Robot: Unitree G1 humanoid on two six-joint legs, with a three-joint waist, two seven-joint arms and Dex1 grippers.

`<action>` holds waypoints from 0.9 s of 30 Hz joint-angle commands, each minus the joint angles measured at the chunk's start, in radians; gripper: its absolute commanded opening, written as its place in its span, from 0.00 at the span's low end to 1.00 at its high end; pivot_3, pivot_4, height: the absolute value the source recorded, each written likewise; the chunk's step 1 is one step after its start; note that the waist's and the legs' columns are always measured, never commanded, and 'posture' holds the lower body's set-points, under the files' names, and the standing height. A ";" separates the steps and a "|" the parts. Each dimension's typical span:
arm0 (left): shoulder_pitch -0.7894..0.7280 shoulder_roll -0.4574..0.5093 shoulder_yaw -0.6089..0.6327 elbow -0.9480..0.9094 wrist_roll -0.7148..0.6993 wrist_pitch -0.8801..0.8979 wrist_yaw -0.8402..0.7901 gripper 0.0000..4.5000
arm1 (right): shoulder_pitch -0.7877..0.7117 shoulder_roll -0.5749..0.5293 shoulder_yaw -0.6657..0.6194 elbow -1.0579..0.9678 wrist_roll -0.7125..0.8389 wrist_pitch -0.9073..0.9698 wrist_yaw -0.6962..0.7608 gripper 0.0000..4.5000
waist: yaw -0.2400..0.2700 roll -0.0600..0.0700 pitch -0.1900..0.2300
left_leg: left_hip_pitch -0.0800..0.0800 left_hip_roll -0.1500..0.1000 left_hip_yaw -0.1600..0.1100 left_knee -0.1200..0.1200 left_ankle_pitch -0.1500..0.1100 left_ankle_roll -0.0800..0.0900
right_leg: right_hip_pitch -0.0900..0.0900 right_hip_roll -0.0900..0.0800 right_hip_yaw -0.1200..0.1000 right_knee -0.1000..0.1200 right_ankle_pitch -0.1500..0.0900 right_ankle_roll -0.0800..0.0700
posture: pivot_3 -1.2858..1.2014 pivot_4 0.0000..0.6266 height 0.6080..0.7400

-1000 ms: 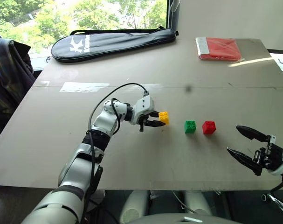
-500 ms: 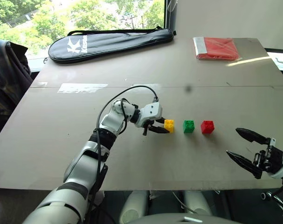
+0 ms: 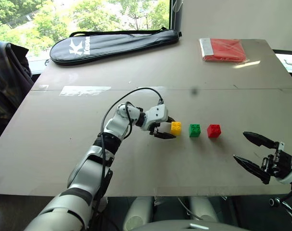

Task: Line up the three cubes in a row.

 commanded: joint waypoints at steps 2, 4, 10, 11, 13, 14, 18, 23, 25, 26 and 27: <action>-0.004 0.009 0.006 -0.015 0.003 0.004 -0.005 0.82 | -0.004 -0.008 -0.024 -0.009 0.008 -0.014 0.004 1.00 | 0.000 0.000 0.000 | 0.000 0.000 0.000 0.000 0.000 0.000 | 0.000 0.000 0.000 0.000 0.000 0.000 | 0.52 0.24 0.94; -0.005 0.011 0.012 -0.013 0.005 -0.003 0.006 0.82 | -0.005 -0.008 -0.022 -0.009 0.007 -0.014 0.004 1.00 | 0.000 0.000 0.000 | 0.000 0.000 0.000 0.000 0.000 0.000 | 0.000 0.000 0.000 0.000 0.000 0.000 | 0.52 0.24 0.94; 0.029 0.057 0.068 -0.101 -0.070 0.060 -0.035 0.82 | -0.007 -0.012 -0.014 0.001 -0.003 -0.016 0.014 1.00 | -0.004 0.000 0.000 | 0.000 0.000 0.000 0.000 0.000 0.000 | 0.000 0.000 0.000 0.000 0.000 0.000 | 0.52 0.24 0.94; 0.043 0.070 0.080 -0.131 -0.090 0.076 -0.045 0.82 | -0.007 -0.013 -0.012 0.005 -0.006 -0.018 0.019 1.00 | -0.004 0.000 0.000 | 0.000 0.000 0.000 0.000 0.000 0.000 | 0.000 0.000 0.000 0.000 0.000 0.000 | 0.52 0.24 0.94; 0.077 0.097 0.115 -0.198 -0.131 0.097 -0.052 0.82 | -0.011 -0.011 -0.011 0.016 -0.011 -0.021 0.023 1.00 | -0.003 0.000 0.000 | 0.000 0.001 0.000 0.000 0.000 0.000 | 0.000 0.000 0.000 0.000 0.000 0.000 | 0.52 0.24 0.94; 0.106 0.121 0.145 -0.257 -0.171 0.139 -0.059 0.82 | -0.014 -0.011 -0.011 0.027 -0.016 -0.025 0.025 1.00 | -0.005 0.000 0.000 | 0.000 0.001 0.000 0.000 0.000 0.000 | 0.000 0.000 0.000 0.000 0.000 0.000 | 0.52 0.24 0.94; 0.228 0.186 0.238 -0.479 -0.319 0.345 -0.041 0.82 | -0.022 -0.008 -0.010 0.074 -0.033 -0.045 0.041 1.00 | -0.003 0.000 0.000 | 0.000 0.002 0.000 0.000 0.000 0.000 | 0.000 0.000 0.001 0.000 0.000 0.000 | 0.52 0.24 0.94; 0.527 0.255 0.333 -0.743 -0.352 0.489 0.132 0.82 | -0.039 -0.004 -0.005 0.194 -0.093 -0.106 0.052 1.00 | -0.004 0.002 -0.001 | 0.002 0.003 0.002 -0.001 0.000 0.000 | 0.000 0.000 0.003 0.000 0.000 0.000 | 0.52 0.24 0.94; 0.621 0.253 0.373 -0.814 -0.372 0.540 0.208 0.82 | -0.049 -0.006 0.000 0.234 -0.108 -0.124 0.059 1.00 | 0.000 0.002 -0.001 | 0.002 0.003 0.001 -0.002 -0.001 0.001 | 0.000 0.000 0.003 0.000 0.000 -0.001 | 0.52 0.24 0.94; 0.680 0.256 0.382 -0.845 -0.356 0.532 0.241 0.82 | -0.057 -0.006 0.003 0.254 -0.112 -0.131 0.067 1.00 | 0.003 0.002 -0.001 | 0.002 0.003 0.001 -0.001 -0.001 0.001 | 0.000 -0.001 0.003 0.000 0.000 -0.001 | 0.52 0.24 0.94; 0.719 0.259 0.386 -0.868 -0.344 0.525 0.264 0.82 | -0.063 -0.007 0.004 0.269 -0.113 -0.137 0.075 1.00 | 0.004 0.002 -0.001 | 0.002 0.003 0.001 -0.001 -0.002 0.003 | 0.000 -0.001 0.002 0.000 0.000 -0.001 | 0.52 0.24 0.94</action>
